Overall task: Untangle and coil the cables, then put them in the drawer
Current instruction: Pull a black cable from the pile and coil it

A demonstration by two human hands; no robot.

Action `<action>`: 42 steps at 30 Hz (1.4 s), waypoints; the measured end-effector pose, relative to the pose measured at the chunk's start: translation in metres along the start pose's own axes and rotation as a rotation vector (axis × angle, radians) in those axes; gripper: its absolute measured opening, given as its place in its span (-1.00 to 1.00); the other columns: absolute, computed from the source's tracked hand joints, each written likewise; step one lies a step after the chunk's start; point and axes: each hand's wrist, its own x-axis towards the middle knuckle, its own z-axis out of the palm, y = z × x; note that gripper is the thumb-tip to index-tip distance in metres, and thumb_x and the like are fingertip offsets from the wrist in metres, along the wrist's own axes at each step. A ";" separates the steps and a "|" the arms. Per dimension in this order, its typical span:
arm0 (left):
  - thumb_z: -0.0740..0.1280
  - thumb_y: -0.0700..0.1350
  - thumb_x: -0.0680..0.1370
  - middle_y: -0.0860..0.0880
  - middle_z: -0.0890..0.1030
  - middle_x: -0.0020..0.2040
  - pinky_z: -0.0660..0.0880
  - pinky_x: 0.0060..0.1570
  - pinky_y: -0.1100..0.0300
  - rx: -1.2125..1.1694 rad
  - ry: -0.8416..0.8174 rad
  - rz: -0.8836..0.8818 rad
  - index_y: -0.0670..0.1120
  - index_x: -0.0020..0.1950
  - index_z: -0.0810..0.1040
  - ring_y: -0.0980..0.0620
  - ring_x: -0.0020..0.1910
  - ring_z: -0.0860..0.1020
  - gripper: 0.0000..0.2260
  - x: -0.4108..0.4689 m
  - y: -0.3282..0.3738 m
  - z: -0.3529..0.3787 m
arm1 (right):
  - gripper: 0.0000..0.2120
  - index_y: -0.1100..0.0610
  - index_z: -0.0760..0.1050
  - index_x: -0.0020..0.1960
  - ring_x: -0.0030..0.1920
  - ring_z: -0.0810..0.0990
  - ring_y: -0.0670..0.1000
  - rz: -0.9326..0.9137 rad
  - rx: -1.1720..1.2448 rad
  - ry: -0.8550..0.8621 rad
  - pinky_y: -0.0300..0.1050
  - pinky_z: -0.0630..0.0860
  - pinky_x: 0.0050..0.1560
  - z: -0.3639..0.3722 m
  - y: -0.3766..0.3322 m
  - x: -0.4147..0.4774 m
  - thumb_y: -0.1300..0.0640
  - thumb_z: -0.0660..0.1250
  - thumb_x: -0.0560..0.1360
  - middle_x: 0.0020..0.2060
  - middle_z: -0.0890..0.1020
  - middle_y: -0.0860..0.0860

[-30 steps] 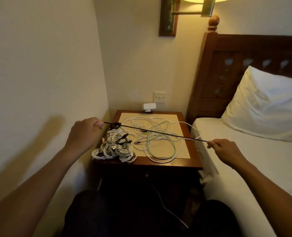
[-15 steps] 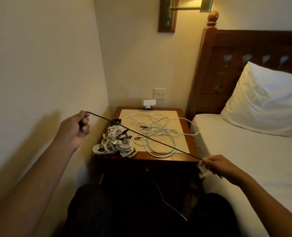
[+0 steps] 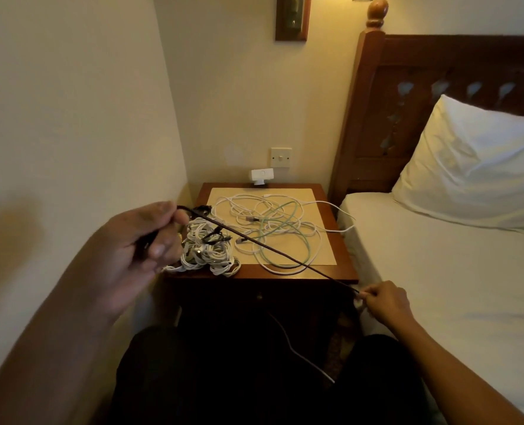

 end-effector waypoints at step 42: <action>0.16 -0.14 0.72 -0.21 0.66 -0.12 0.53 -0.14 0.19 0.186 -0.330 -0.162 -0.23 0.09 0.64 -0.06 -0.26 0.59 -0.72 0.009 -0.120 0.025 | -0.83 -0.07 0.70 0.05 -0.11 0.62 -0.22 -0.790 0.243 -0.116 -0.35 0.51 -0.14 -0.087 -0.201 -0.140 -0.07 0.35 0.62 -0.15 0.70 -0.18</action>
